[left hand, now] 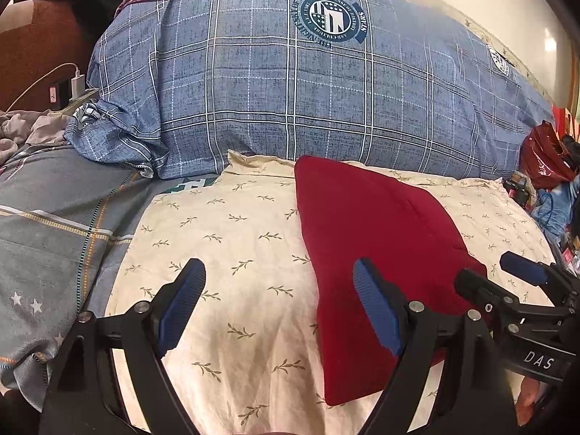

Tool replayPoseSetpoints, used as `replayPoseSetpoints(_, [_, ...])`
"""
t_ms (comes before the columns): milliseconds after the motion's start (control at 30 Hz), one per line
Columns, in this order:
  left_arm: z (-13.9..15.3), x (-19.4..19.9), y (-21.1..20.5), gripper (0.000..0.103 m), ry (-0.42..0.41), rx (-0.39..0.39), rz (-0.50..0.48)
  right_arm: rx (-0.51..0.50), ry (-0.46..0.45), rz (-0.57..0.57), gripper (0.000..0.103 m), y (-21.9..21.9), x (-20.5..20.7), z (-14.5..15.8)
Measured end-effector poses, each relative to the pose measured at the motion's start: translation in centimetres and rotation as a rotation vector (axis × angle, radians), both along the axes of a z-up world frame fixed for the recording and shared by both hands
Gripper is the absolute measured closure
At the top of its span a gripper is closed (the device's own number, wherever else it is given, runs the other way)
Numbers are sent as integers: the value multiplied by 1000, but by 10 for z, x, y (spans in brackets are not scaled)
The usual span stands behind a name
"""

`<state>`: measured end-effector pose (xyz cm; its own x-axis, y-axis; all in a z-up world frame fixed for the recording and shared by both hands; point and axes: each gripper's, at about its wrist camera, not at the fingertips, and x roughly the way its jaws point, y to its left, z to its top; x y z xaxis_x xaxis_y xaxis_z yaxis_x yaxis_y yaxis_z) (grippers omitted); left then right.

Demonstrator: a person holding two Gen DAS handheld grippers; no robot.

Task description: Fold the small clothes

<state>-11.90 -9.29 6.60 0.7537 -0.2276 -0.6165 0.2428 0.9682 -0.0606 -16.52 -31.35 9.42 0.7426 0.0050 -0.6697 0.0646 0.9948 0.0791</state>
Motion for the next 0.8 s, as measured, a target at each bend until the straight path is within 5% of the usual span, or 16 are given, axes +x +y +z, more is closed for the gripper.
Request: replayPoseSetpoints(800, [-7, 6, 0, 19, 26, -4, -23, 10, 36, 5, 14, -1, 9, -10])
